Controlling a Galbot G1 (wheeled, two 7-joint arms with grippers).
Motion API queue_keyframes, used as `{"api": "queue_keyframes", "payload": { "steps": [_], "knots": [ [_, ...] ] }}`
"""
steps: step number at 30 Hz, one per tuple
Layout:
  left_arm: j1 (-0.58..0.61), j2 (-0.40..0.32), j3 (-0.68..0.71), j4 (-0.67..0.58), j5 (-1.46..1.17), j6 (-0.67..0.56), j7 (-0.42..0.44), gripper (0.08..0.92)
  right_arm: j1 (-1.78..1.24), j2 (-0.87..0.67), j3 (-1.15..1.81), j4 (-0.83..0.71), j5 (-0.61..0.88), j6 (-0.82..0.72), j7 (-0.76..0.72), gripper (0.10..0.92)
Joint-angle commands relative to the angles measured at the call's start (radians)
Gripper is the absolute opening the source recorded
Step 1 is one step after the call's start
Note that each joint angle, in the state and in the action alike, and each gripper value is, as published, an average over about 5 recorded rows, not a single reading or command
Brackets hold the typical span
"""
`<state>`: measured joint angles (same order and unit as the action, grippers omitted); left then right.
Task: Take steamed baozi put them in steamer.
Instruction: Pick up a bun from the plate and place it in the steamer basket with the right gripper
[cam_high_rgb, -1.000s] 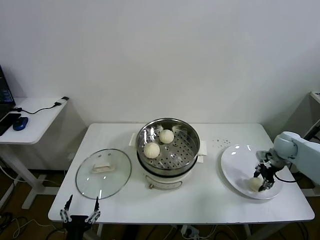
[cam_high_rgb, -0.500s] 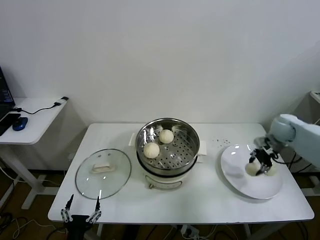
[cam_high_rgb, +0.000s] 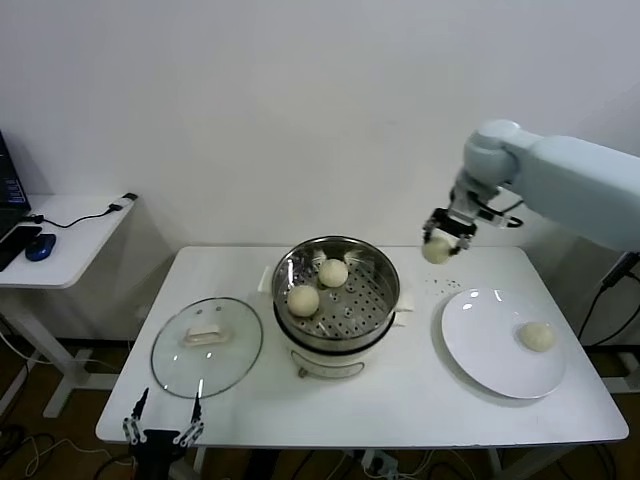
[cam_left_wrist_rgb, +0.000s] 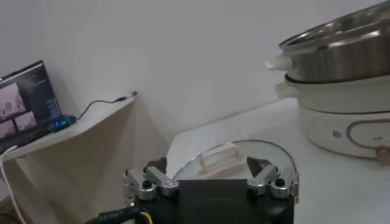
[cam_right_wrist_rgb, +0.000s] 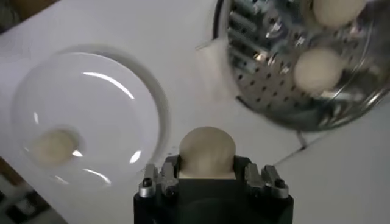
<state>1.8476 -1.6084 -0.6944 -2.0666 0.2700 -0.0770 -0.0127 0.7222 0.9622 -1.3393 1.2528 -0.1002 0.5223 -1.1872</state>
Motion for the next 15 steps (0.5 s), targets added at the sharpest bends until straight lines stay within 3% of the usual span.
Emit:
{"api": "queue_keyframes", "payload": {
  "steps": [1,15],
  "knots": [
    [-0.001,-0.011,-0.001,-0.002,0.002,0.006,0.003,0.823,-0.034,0.271,0.046,0.046,-0.055,0.13,0.01,0.577],
    [-0.022,-0.011,-0.004,0.017,0.006,0.01,0.002,0.823,-0.197,0.307,0.016,0.094,-0.083,0.118,0.009,0.58]
  ]
}}
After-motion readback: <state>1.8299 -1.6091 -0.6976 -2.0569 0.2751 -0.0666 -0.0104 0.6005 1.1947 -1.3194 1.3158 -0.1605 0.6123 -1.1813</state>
